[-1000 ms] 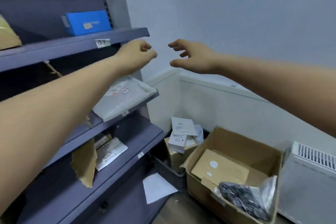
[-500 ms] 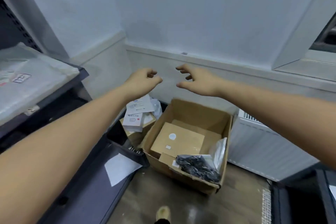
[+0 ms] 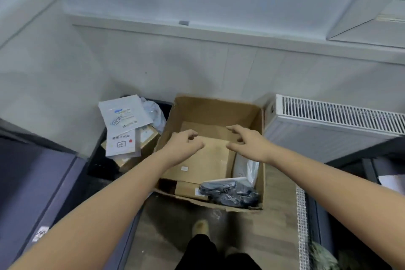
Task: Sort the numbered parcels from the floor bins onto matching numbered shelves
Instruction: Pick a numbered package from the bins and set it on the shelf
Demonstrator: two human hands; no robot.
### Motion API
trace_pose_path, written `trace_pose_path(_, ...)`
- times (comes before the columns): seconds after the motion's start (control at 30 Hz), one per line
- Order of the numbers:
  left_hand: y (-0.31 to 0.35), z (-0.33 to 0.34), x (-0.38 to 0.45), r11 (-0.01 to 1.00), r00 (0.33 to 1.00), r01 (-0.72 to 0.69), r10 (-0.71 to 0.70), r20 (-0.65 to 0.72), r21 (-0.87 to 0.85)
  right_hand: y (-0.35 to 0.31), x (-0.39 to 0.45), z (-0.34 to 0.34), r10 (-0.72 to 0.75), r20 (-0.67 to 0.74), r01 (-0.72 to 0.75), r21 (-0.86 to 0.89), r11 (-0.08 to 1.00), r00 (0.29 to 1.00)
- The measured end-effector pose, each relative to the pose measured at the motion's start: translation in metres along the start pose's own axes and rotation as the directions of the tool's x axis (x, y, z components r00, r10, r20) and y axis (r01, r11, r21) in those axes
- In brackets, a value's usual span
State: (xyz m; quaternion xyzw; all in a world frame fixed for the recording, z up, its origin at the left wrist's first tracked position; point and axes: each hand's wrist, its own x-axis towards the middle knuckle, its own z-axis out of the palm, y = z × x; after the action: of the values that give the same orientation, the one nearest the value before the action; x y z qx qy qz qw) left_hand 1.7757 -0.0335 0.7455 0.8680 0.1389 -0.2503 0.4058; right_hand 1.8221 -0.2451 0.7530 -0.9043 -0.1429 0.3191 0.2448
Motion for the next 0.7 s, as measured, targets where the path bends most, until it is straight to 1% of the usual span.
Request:
trace_pose_path(0.1, -0.017, 0.032, 0.028, 0.998, 0.988, 0.066, -0.064, 0.144, -0.010, 0.035, 0.019, 0.023, 0.094, 0.076, -0.096, 0.020, 0.995, 0.993)
trace_pose_path(0.17, -0.030, 0.054, 0.046, 0.994, 0.972, 0.111, -0.106, 0.208, -0.014, 0.060, 0.031, 0.040, 0.160, 0.126, -0.166, 0.037, 0.985, 0.979)
trace_pose_path(0.27, -0.051, 0.088, 0.069, 0.977, 0.935, 0.215, -0.205, 0.291, -0.004, 0.098, 0.045, 0.065, 0.267, 0.190, -0.282, 0.060, 0.957, 0.945)
trace_pose_path(0.4, -0.080, 0.130, 0.104, 0.930, 0.878, 0.368, -0.345, 0.332, -0.006, 0.142, 0.060, 0.098, 0.499, 0.255, -0.538, 0.112, 0.836, 0.828)
trace_pose_path(0.5, -0.098, 0.155, 0.134, 0.894, 0.844, 0.448, -0.420, 0.334, -0.006, 0.166, 0.074, 0.120, 0.588, 0.278, -0.640, 0.154, 0.753, 0.760)
trace_pose_path(0.57, -0.107, 0.168, 0.148, 0.879, 0.824, 0.477, -0.455, 0.337, 0.020, 0.179, 0.086, 0.139, 0.643, 0.313, -0.714, 0.242, 0.657, 0.699)
trace_pose_path(0.63, -0.115, 0.180, 0.157, 0.863, 0.794, 0.501, -0.486, 0.365, 0.060, 0.188, 0.097, 0.155, 0.696, 0.360, -0.780, 0.373, 0.503, 0.621)
trace_pose_path(0.7, -0.123, 0.189, 0.159, 0.857, 0.756, 0.507, -0.496, 0.428, 0.098, 0.190, 0.102, 0.164, 0.713, 0.453, -0.834, 0.420, 0.358, 0.535)
